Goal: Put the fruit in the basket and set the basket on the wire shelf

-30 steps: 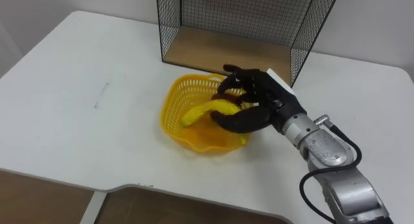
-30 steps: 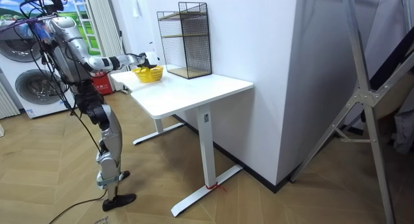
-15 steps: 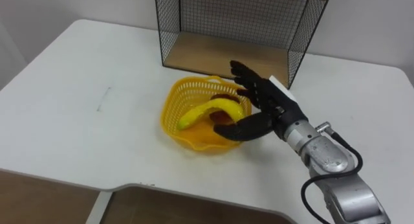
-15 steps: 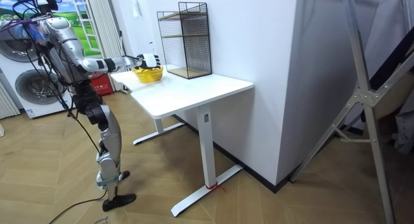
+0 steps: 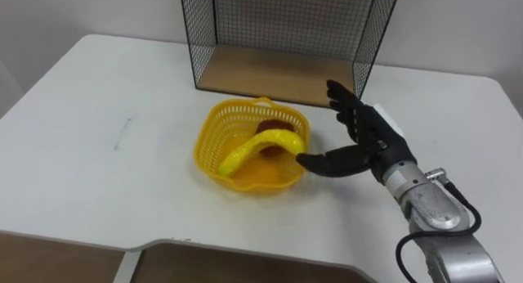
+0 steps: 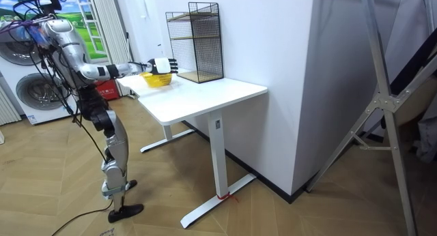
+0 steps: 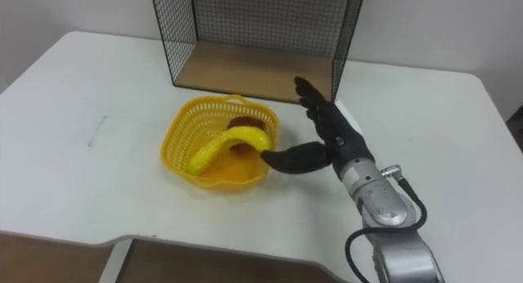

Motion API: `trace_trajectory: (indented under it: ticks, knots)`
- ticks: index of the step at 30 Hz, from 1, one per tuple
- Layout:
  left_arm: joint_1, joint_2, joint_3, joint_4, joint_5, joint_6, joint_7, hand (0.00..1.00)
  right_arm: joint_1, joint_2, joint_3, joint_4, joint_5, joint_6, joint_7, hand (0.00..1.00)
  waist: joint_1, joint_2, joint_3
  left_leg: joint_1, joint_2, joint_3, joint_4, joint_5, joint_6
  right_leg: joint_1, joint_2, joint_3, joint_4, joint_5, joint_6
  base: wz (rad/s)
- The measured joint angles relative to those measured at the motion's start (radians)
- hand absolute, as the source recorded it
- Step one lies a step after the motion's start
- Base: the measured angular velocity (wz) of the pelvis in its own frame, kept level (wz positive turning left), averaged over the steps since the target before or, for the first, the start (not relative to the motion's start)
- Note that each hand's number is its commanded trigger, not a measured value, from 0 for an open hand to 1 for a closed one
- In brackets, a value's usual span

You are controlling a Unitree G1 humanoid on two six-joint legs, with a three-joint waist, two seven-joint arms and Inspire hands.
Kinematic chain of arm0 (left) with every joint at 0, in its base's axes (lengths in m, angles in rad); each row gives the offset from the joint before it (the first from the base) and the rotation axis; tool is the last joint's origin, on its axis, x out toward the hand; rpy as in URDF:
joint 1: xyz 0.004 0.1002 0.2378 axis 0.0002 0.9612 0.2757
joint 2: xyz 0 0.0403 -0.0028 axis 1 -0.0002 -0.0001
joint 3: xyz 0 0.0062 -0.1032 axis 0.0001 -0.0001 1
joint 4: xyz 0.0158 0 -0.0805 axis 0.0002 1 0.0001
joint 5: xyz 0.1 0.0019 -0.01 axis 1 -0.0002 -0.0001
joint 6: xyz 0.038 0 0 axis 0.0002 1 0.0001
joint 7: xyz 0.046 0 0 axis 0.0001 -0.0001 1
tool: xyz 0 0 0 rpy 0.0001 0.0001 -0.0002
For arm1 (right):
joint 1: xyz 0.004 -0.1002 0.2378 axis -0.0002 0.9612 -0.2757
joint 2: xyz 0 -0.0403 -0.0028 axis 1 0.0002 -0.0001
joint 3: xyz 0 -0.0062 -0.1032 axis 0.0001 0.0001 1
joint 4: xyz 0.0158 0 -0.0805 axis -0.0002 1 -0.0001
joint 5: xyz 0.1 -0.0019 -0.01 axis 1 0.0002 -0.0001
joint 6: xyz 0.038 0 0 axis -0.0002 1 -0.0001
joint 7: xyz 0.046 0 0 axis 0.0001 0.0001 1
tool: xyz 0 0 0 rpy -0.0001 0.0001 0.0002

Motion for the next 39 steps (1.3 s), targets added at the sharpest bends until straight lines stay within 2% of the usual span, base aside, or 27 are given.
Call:
trace_trajectory:
  ticks: [2, 9, 13, 21, 22, 23, 27, 28, 31, 35, 39]
  knots:
    - [0.010, 0.000, 0.030, 0.001, -0.002, -0.013, 0.003, 0.00, 0.011, 0.000, -0.033, -0.002, 0.043, 0.000, -0.023, 0.00, 0.001, -0.001, -0.0006, 0.011, 0.002, 0.007, -0.012, 0.000, 0.000, 0.002, 0.000, 0.002, 0.001, 0.000, 0.000, -0.09]
    - [0.031, -0.002, 0.053, 0.006, -0.036, -0.021, 0.039, 0.00, 0.014, -0.001, -0.091, -0.009, 0.134, -0.004, -0.078, 0.00, -0.006, -0.014, -0.0004, 0.017, 0.002, 0.014, -0.016, 0.000, 0.000, 0.002, 0.000, 0.010, 0.001, 0.000, 0.000, -0.03]
    - [0.033, -0.003, 0.085, 0.003, -0.120, -0.037, 0.078, 0.00, 0.027, -0.001, -0.108, -0.009, 0.179, -0.012, -0.081, 0.00, -0.009, -0.014, 0.0030, 0.017, 0.003, 0.019, -0.016, 0.000, 0.000, 0.001, 0.001, 0.022, -0.001, 0.000, 0.001, -0.03]
    - [0.034, -0.002, 0.134, -0.070, -0.325, -0.067, 0.180, 0.00, 0.079, 0.000, -0.108, -0.009, 0.195, -0.023, -0.136, 0.00, -0.029, -0.004, 0.0088, 0.015, 0.003, 0.021, -0.016, 0.000, 0.000, 0.002, 0.000, 0.017, 0.000, 0.001, 0.001, 0.00]
    - [0.029, -0.003, 0.148, -0.092, -0.366, -0.071, 0.196, 0.00, 0.085, 0.000, -0.109, -0.008, 0.192, -0.023, -0.147, 0.00, -0.033, 0.006, 0.0136, 0.013, 0.003, 0.019, -0.016, 0.000, 0.000, 0.001, 0.000, 0.014, 0.000, 0.001, 0.001, 0.06]
    - [0.025, -0.003, 0.155, -0.125, -0.404, -0.072, 0.215, 0.00, 0.091, 0.000, -0.110, -0.008, 0.191, -0.023, -0.155, 0.00, -0.035, 0.008, 0.0137, 0.011, 0.002, 0.016, -0.016, 0.000, 0.001, 0.000, 0.000, 0.010, 0.000, 0.001, 0.001, 0.08]
    - [0.001, -0.003, 0.180, -0.219, -0.467, -0.080, 0.275, 0.00, 0.120, 0.000, -0.108, -0.008, 0.201, -0.023, -0.178, 0.00, -0.022, 0.017, 0.0100, 0.010, 0.000, 0.011, -0.018, 0.001, 0.002, 0.000, -0.002, 0.003, 0.000, 0.001, 0.001, 0.05]
    - [0.004, -0.005, 0.190, -0.276, -0.484, -0.082, 0.294, 0.00, 0.132, 0.001, -0.108, -0.008, 0.205, -0.023, -0.189, 0.00, -0.019, 0.021, 0.0095, 0.011, 0.000, 0.011, -0.018, 0.001, 0.002, 0.000, -0.002, 0.003, -0.001, 0.001, 0.001, 0.00]
    - [0.010, -0.005, 0.214, -0.437, -0.481, -0.096, 0.348, 0.00, 0.171, 0.000, -0.115, -0.008, 0.196, -0.023, -0.206, 0.00, 0.000, 0.028, 0.0046, 0.015, 0.000, 0.011, -0.021, 0.002, 0.002, 0.000, -0.002, 0.001, -0.001, 0.001, 0.001, 0.00]
    - [0.009, -0.012, 0.225, -0.631, -0.454, -0.121, 0.428, 0.00, 0.193, 0.001, -0.119, -0.008, 0.164, -0.023, -0.219, 0.00, 0.000, 0.034, 0.0004, 0.016, -0.002, 0.011, -0.019, 0.002, 0.003, 0.001, -0.003, 0.000, -0.001, 0.001, 0.001, 0.00]
    - [0.028, -0.022, 0.233, -0.707, -0.440, -0.120, 0.498, 0.00, 0.211, 0.010, -0.150, -0.008, 0.166, -0.030, -0.222, 0.00, 0.006, 0.025, 0.0006, 0.025, -0.001, 0.008, -0.022, 0.003, 0.003, 0.005, -0.002, 0.002, -0.003, 0.001, 0.001, 0.01]
